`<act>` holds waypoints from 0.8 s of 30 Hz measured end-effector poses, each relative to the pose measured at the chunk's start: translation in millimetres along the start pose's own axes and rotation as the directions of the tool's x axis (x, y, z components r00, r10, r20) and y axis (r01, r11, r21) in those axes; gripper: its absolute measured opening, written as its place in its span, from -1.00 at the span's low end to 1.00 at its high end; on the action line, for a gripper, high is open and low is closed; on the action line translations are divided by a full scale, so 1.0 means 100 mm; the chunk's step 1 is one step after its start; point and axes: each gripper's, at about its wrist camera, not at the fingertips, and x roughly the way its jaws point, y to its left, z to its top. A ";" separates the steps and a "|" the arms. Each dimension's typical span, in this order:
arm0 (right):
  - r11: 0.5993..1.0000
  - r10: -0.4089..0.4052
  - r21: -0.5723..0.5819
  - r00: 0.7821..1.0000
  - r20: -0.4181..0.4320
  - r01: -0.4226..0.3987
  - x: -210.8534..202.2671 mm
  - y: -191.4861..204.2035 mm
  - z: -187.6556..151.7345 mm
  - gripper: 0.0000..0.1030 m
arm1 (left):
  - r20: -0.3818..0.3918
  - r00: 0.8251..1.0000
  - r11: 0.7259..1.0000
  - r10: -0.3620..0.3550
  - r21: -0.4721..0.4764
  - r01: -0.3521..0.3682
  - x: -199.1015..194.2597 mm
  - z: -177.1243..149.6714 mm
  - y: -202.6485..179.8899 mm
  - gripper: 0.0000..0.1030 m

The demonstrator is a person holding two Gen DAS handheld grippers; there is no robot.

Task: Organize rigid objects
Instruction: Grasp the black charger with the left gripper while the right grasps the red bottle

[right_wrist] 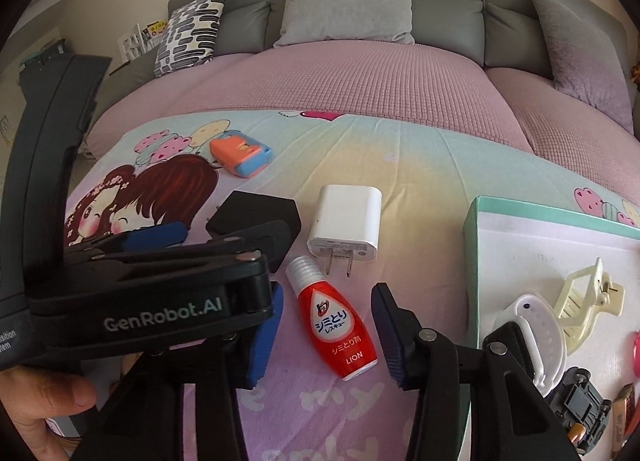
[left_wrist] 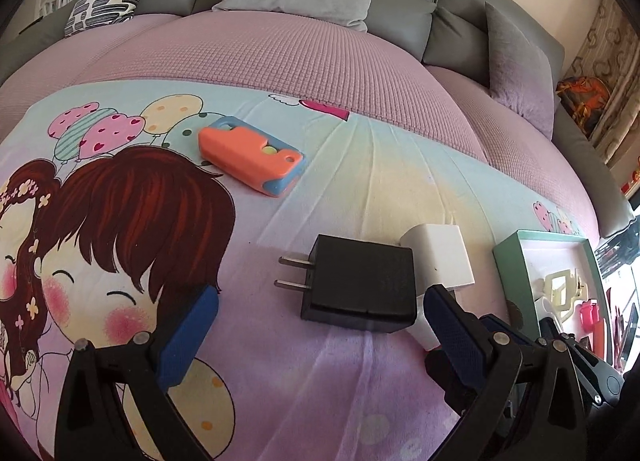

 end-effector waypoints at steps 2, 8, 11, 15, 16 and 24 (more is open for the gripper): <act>1.000 0.006 0.004 1.000 -0.011 -0.006 0.04 0.00 -0.01 -0.14 | 0.003 1.000 1.000 0.011 0.012 -0.011 0.01 0.01 -0.01 0.91; 1.000 0.002 0.018 1.000 -0.021 -0.002 0.06 0.00 -0.02 -0.18 | 0.003 1.000 0.999 0.010 0.040 -0.010 0.05 0.06 -0.06 0.51; 1.000 -0.012 0.025 0.999 -0.032 0.013 0.08 0.00 -0.02 -0.26 | -0.001 1.000 0.998 0.021 0.056 -0.021 0.06 0.05 -0.10 0.34; 0.999 -0.011 0.030 0.999 -0.035 0.012 0.08 0.01 -0.04 -0.29 | -0.008 1.000 0.999 0.012 0.039 -0.011 0.04 0.05 -0.08 0.34; 0.999 -0.011 0.032 0.999 -0.036 0.013 0.07 0.01 -0.05 -0.30 | -0.010 1.000 0.999 0.012 0.033 -0.012 0.03 0.04 -0.08 0.34; 0.997 0.020 0.071 0.999 -0.039 -0.017 -0.07 0.00 -0.17 -0.39 | -0.003 1.000 0.998 -0.003 -0.064 0.003 -0.19 -0.15 -0.04 0.34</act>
